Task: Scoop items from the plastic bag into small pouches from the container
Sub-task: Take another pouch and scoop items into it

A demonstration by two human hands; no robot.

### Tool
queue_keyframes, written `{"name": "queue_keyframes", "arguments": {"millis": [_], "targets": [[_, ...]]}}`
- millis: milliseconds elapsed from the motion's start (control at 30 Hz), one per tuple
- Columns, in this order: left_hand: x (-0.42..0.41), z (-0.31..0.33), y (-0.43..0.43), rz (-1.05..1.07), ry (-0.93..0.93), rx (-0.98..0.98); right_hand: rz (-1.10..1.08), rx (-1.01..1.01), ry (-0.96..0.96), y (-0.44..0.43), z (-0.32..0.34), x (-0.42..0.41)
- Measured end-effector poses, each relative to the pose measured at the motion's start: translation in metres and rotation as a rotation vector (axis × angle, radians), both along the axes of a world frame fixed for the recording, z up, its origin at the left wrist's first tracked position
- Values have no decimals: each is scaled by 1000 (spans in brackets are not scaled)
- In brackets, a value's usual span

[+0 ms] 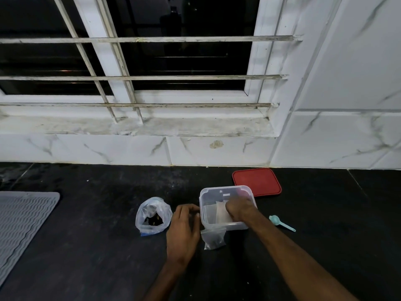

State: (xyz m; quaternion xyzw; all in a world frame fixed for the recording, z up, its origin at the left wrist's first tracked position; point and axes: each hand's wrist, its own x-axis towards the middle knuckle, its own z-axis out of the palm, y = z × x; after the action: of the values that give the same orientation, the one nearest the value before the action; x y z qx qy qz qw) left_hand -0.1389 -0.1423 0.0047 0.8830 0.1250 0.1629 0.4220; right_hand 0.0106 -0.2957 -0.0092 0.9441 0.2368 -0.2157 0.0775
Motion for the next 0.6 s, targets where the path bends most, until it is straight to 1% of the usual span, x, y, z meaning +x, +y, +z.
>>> {"name": "queue_keyframes", "arguments": {"millis": [67,133,200,300,400,500,600], "targets": [[0,0,1,7,-5,2,-62,102,68,-4,7,-1],[1,0,1,11,-4,-5,-111,188,70,-8,20,1],[5,1,-1,3,4,-22,-125,276,18,-10,35,0],[14,8,-9,-50,22,-62,-148,499,-60,-11,57,-10],[23,22,-19,-74,41,-79,-158,686,-67,-10,76,-31],[30,29,-23,-53,108,-14,-153,755,-61,-7,82,-49],[33,30,-19,-60,179,78,-173,724,-76,-5,80,-57]]}}
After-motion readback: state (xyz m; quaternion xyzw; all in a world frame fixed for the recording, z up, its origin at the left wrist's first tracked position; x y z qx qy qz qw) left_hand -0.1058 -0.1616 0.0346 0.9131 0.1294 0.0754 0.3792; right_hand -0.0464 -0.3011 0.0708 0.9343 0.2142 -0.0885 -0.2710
